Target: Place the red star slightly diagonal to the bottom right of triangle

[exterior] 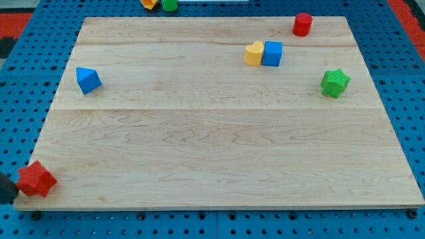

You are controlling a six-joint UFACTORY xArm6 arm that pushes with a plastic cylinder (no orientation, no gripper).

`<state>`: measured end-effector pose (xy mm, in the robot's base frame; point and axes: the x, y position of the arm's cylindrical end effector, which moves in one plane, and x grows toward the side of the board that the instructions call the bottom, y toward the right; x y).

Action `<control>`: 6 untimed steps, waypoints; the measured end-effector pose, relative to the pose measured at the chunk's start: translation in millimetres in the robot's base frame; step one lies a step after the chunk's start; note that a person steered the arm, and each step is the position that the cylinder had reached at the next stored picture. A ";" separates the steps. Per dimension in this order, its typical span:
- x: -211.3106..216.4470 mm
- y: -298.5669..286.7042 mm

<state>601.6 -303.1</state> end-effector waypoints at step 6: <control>-9.4 126.6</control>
<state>592.2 -176.5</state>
